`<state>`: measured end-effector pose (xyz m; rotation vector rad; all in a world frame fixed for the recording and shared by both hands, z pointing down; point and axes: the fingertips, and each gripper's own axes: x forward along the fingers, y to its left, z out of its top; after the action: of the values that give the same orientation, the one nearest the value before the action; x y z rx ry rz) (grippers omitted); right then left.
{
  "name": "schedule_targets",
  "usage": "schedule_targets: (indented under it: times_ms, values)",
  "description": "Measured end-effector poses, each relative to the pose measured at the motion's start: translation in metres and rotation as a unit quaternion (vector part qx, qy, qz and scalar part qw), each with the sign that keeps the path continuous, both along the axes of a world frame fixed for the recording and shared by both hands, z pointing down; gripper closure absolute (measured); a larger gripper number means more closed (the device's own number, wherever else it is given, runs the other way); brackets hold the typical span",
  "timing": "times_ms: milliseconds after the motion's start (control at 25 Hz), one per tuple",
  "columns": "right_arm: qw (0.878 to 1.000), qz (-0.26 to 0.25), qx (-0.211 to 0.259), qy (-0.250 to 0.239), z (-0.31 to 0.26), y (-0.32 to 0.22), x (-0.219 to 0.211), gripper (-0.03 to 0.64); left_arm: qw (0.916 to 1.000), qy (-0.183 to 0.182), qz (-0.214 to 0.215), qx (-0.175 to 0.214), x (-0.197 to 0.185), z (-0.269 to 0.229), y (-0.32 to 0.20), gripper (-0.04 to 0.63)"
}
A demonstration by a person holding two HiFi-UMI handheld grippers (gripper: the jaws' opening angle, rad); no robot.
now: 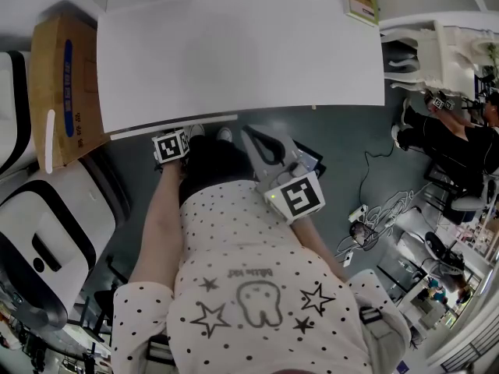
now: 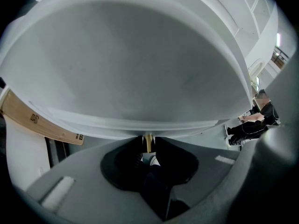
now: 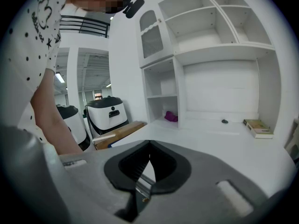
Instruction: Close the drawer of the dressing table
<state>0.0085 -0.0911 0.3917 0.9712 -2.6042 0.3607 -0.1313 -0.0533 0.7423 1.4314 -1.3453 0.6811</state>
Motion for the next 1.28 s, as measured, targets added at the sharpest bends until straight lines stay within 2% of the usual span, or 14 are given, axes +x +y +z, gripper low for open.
schedule_targets:
  times_ms: [1280]
  values:
    - [1.000, 0.006, 0.005, 0.007, 0.000, -0.009, -0.006, 0.620, 0.9999, 0.003, 0.009, 0.004, -0.003, 0.000, -0.015, 0.512]
